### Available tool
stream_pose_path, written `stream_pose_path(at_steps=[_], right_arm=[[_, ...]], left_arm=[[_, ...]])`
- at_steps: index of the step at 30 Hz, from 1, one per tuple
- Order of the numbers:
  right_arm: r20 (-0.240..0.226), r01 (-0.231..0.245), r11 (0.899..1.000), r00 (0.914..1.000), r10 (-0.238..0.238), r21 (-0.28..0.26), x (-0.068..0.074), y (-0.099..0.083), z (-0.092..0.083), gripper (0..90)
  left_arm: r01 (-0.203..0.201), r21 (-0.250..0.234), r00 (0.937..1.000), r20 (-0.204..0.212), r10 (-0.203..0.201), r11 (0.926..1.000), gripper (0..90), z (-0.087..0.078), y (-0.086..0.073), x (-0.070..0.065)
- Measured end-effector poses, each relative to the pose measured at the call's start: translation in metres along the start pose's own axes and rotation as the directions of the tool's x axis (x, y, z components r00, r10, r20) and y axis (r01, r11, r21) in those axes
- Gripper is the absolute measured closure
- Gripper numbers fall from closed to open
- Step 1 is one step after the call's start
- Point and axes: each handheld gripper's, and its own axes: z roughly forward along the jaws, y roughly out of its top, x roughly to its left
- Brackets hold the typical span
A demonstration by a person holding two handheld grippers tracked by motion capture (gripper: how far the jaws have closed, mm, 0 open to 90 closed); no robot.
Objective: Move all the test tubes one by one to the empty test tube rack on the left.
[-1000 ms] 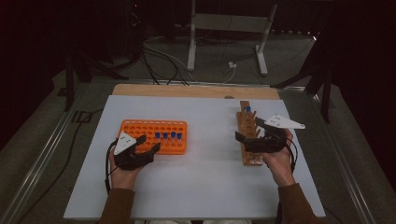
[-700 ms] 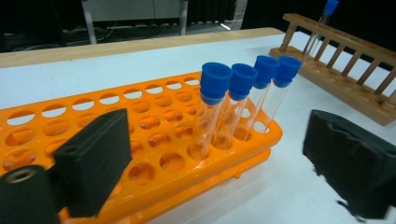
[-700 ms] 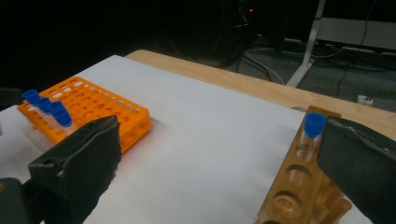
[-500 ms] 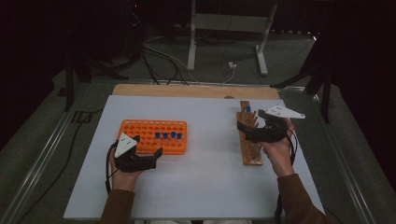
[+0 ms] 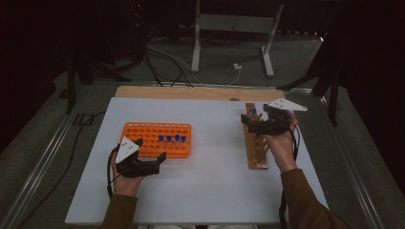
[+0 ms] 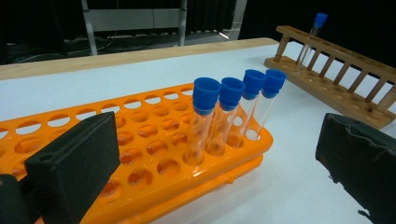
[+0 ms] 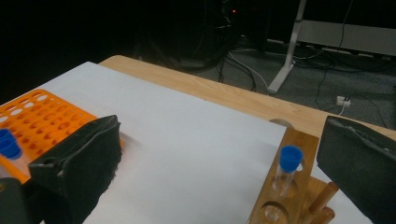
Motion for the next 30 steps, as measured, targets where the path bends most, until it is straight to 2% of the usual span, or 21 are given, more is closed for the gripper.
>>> stream_pose_path(at_steps=[4, 13, 20, 24, 27, 30], right_arm=[[0.012, 0.006, 1.0, 0.9999, -0.006, 0.006, -0.004, 0.002, 0.005, 0.3], [0.026, -0.015, 1.0, 0.9996, 0.014, 0.019, -0.015, 0.001, 0.018, 0.4], [0.07, -0.025, 0.998, 0.9973, 0.021, 0.059, -0.024, -0.003, 0.031, 9.8], [0.099, -0.047, 0.995, 0.9943, 0.039, 0.083, -0.032, -0.007, 0.039, 19.9], [0.103, -0.06, 0.994, 0.9934, 0.05, 0.096, -0.036, -0.011, 0.044, 37.2], [0.118, -0.074, 0.991, 0.9912, 0.061, 0.111, -0.04, -0.014, 0.05, 48.2]], left_arm=[[0.001, -0.005, 1.0, -0.002, -0.001, 1.0, 0.7, -0.002, 0.0, 0.0], [0.006, -0.01, 1.0, -0.002, -0.006, 0.9999, 0.7, -0.006, -0.001, 0.0], [0.011, -0.01, 0.9999, -0.001, -0.011, 0.9999, 0.7, -0.01, -0.003, 0.0], [0.016, -0.01, 0.9999, 0.001, -0.016, 0.9998, 0.7, -0.01, -0.003, -0.001], [0.013, -0.007, 0.9999, 0.004, -0.013, 0.9999, 0.7, -0.009, -0.004, -0.001], [0.013, -0.005, 0.9999, 0.004, -0.013, 0.9999, 0.7, -0.009, -0.004, -0.002]])
